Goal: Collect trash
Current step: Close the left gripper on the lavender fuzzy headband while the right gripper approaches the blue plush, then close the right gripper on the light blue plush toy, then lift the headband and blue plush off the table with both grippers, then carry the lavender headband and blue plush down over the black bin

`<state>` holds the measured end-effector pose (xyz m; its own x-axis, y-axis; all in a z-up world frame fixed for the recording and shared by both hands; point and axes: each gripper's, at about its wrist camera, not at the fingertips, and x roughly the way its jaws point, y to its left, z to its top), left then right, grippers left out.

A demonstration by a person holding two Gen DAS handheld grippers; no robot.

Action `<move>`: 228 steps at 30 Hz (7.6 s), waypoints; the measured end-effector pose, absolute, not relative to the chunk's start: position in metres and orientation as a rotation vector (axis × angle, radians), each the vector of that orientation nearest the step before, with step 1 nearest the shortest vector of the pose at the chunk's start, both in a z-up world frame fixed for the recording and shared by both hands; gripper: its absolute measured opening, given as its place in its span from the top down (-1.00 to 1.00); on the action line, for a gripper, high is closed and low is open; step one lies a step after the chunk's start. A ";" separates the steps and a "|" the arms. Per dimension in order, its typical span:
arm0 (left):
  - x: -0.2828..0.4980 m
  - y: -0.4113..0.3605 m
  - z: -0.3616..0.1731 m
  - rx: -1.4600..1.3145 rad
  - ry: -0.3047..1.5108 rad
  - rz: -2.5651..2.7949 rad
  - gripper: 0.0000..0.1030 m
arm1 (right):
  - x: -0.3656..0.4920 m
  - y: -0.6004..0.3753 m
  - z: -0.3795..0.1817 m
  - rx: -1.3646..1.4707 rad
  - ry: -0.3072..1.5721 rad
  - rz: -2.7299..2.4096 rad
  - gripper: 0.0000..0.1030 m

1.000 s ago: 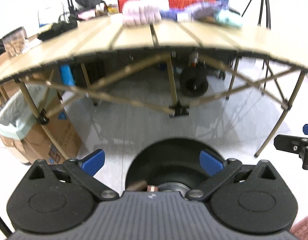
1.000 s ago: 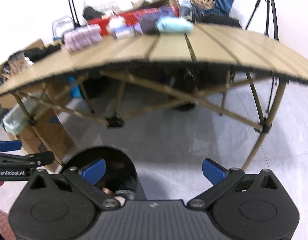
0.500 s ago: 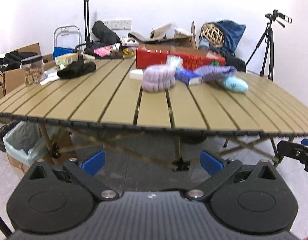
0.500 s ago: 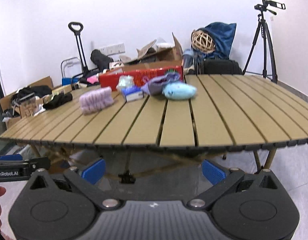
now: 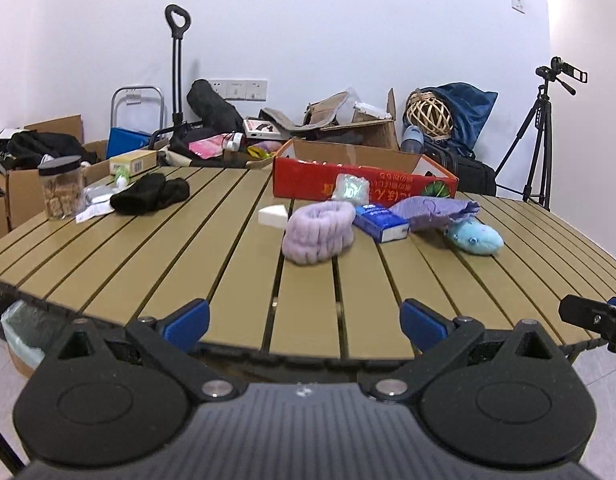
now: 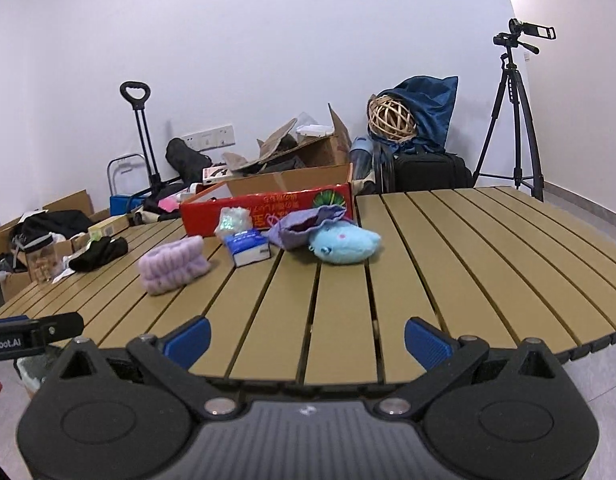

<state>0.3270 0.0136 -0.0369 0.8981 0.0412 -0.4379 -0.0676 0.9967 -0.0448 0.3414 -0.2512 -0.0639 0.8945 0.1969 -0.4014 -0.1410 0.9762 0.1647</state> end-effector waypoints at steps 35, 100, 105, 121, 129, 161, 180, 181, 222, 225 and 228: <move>0.524 0.019 -0.066 -0.052 0.556 0.038 -0.92 | 0.495 -0.249 -0.076 0.153 0.432 0.065 -1.00; 0.498 0.025 -0.043 -0.074 0.479 0.064 0.33 | 0.593 -0.236 -0.093 0.156 0.635 0.118 -0.33; 0.495 0.028 -0.042 -0.083 0.474 0.064 0.32 | 0.588 -0.240 -0.092 0.164 0.629 0.121 -0.32; 0.455 0.033 -0.018 -0.156 0.438 0.056 0.32 | 0.532 -0.254 -0.064 0.173 0.581 0.103 -0.32; 0.416 0.036 -0.016 -0.158 0.429 0.074 0.32 | 0.482 -0.265 -0.055 0.227 0.493 0.094 -0.32; 0.273 0.039 -0.026 -0.095 0.404 0.007 0.32 | 0.290 -0.260 -0.054 0.137 0.295 0.254 -0.32; 0.203 0.035 -0.056 -0.065 0.493 -0.063 0.32 | 0.218 -0.240 -0.101 0.104 0.426 0.350 -0.32; 0.199 0.035 -0.059 -0.061 0.502 -0.065 0.32 | 0.214 -0.239 -0.104 0.102 0.437 0.353 -0.32; 0.150 0.062 -0.166 -0.087 0.920 0.017 0.32 | 0.163 -0.196 -0.201 -0.011 0.902 0.383 -0.32; 0.157 0.060 -0.168 -0.074 0.916 0.022 0.32 | 0.170 -0.194 -0.206 -0.013 0.910 0.383 -0.32; 0.163 0.060 -0.167 -0.061 0.908 0.026 0.32 | 0.178 -0.193 -0.207 -0.020 0.902 0.376 -0.32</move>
<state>0.1627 0.0595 -0.1669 0.6155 -0.0037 -0.7881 -0.0482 0.9979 -0.0423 0.1782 -0.1925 -0.2072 0.5591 0.3110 -0.7686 -0.3276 0.9344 0.1398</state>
